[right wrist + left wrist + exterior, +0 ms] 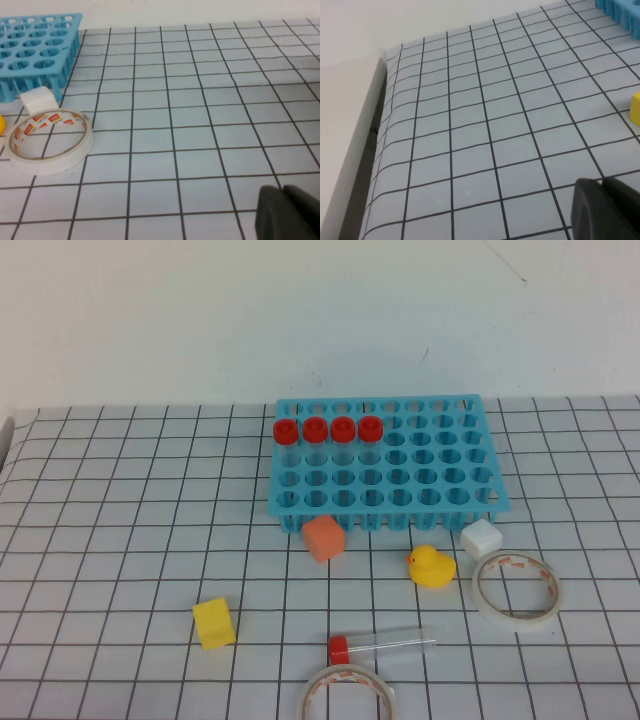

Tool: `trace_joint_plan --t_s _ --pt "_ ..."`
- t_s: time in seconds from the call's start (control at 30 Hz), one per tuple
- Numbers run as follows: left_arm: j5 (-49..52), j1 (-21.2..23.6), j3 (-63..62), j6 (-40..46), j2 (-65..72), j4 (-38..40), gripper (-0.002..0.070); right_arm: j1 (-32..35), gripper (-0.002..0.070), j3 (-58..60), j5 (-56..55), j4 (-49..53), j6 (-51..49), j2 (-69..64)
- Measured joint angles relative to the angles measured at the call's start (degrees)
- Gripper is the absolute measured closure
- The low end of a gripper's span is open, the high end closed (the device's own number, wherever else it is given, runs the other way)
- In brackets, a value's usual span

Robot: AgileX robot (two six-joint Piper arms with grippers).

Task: Place the test tubes

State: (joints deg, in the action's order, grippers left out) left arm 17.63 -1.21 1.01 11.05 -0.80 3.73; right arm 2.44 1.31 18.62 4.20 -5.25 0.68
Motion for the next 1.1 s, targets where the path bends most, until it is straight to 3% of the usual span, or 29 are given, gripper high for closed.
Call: trace_joint_plan --t_s 1.0,1.1 --pt "0.1 0.0 0.0 0.0 0.0 -0.1 0.0677 0.0 0.0678 0.0 0.0 0.1 0.0 0.0" --pt "-1.1 0.0 0.0 -3.1 0.0 4.7 0.0677 0.0 0.0678 0.0 0.0 -0.4 0.0 0.0"
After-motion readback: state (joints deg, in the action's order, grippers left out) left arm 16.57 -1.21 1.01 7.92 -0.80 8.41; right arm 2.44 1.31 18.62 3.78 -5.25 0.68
